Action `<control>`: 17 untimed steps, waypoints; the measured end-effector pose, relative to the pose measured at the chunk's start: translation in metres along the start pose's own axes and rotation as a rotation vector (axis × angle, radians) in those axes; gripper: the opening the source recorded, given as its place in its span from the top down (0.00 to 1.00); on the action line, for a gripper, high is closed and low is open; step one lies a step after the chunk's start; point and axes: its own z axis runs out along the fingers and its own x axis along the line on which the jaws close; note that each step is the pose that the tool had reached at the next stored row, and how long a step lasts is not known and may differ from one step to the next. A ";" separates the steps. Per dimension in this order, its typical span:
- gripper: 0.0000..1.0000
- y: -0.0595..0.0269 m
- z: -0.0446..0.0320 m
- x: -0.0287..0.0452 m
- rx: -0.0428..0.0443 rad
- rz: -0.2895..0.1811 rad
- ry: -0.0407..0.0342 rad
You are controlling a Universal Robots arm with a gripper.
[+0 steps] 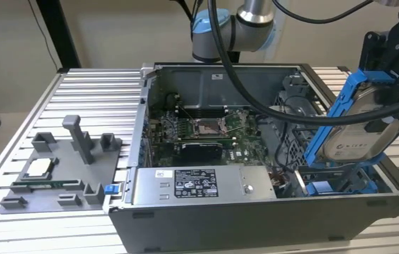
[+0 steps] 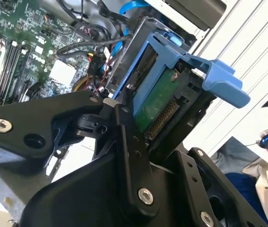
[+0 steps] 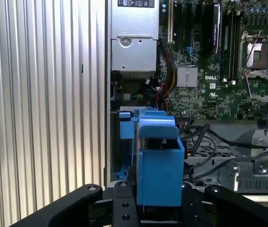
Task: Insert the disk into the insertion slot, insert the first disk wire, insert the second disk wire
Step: 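Insert the disk into the insertion slot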
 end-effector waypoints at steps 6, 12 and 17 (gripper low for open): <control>1.00 0.0000 0.0000 0.0000 0.0000 0.000 0.0006; 1.00 0.0000 0.0004 -0.0001 0.0000 0.000 0.0008; 1.00 0.0001 0.0026 0.0000 -0.0002 0.000 -0.0125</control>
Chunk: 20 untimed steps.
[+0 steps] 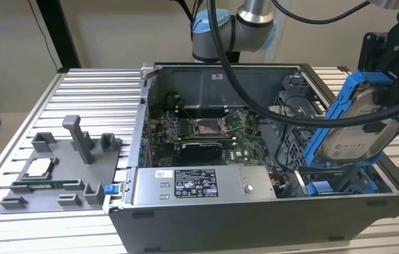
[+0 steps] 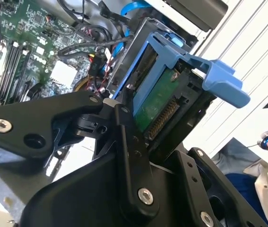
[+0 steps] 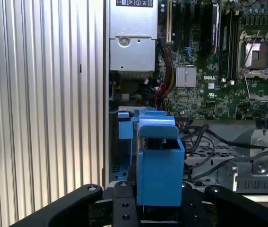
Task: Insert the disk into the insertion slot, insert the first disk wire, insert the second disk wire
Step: 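Insert the disk into the insertion slot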
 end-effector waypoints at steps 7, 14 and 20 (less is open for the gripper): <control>1.00 -0.0006 0.0057 0.0026 -0.0007 0.008 -0.0069; 1.00 -0.0011 0.0088 0.0043 -0.0044 0.027 -0.0065; 1.00 -0.0013 0.0091 0.0044 -0.0046 0.027 -0.0068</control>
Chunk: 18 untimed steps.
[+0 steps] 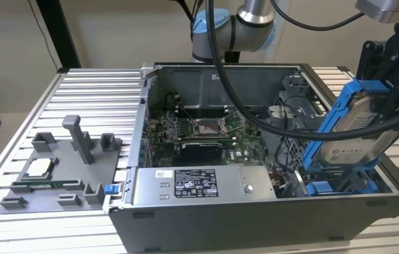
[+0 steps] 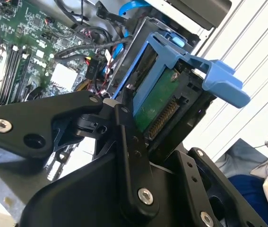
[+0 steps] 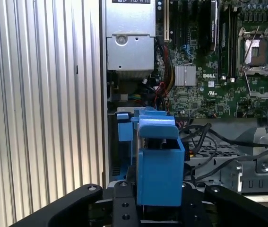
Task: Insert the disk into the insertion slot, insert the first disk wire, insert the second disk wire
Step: 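Insert the disk into the insertion slot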
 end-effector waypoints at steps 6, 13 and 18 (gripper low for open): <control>1.00 -0.0028 0.0024 0.0000 -0.0019 0.000 0.0000; 1.00 -0.0041 0.0041 0.0000 -0.0027 0.000 0.0002; 1.00 -0.0068 0.0063 0.0000 -0.0030 0.000 -0.0010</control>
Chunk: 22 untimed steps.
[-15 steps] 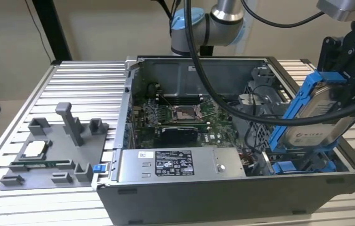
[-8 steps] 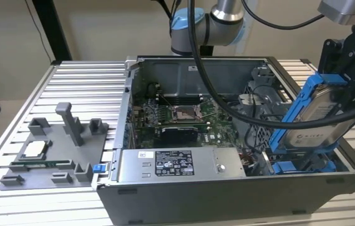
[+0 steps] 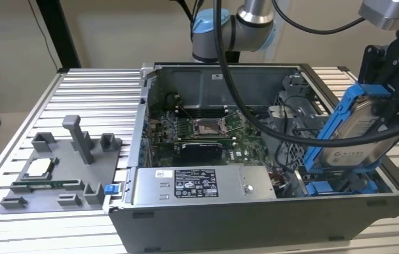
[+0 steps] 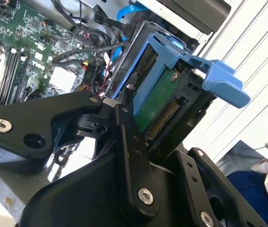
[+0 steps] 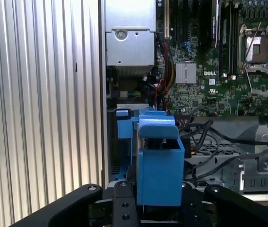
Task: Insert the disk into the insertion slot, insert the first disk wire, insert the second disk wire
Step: 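Insert the disk into the insertion slot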
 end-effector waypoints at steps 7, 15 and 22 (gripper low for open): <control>1.00 -0.0010 0.0105 0.0010 -0.0005 0.001 -0.0033; 1.00 -0.0023 0.0211 0.0014 -0.0008 0.001 -0.0087; 1.00 -0.0037 0.0284 0.0018 -0.0008 0.001 -0.0101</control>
